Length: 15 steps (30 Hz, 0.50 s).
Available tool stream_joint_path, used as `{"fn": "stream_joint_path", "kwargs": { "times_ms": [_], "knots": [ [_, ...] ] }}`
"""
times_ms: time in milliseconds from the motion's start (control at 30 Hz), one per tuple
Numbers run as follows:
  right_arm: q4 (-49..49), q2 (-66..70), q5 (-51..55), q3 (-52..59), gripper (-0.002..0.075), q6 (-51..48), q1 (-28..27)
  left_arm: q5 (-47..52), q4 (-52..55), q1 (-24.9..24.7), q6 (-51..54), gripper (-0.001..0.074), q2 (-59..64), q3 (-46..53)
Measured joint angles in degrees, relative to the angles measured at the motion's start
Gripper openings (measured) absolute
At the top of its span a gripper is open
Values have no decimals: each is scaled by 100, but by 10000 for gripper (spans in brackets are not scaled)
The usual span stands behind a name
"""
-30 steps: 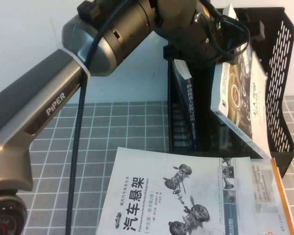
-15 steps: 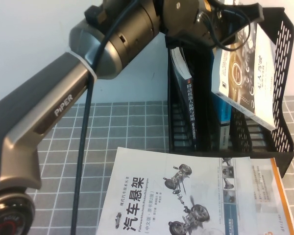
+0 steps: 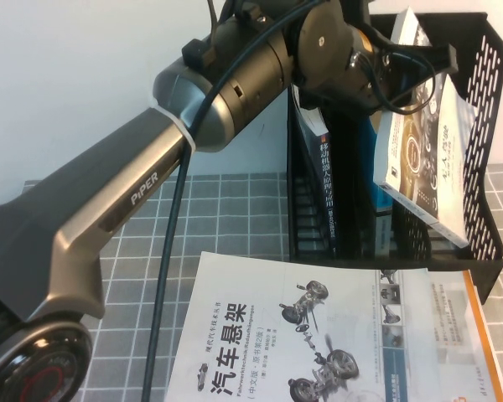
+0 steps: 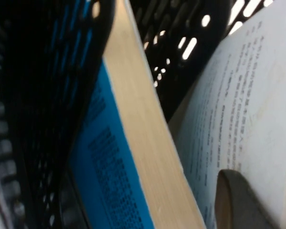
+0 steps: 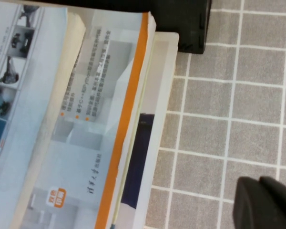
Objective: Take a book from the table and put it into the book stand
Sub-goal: Place the book on the book shelf
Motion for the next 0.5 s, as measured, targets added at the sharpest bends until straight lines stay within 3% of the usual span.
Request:
{"fn": "stream_joint_path", "kwargs": {
  "times_ms": [200, 367, 500],
  "knots": [
    [858, 0, 0, 0, -3, -856, 0, -217, -272, 0, 456, 192, 8, 0],
    [1625, 0, 0, 0, -3, -1440, 0, -309, -220, 0, -121, 98, 12, -35],
    [1719, 0, 0, 0, -3, -1566, 0, -402, -193, 0, -250, 99, 35, -35]
  ]
}}
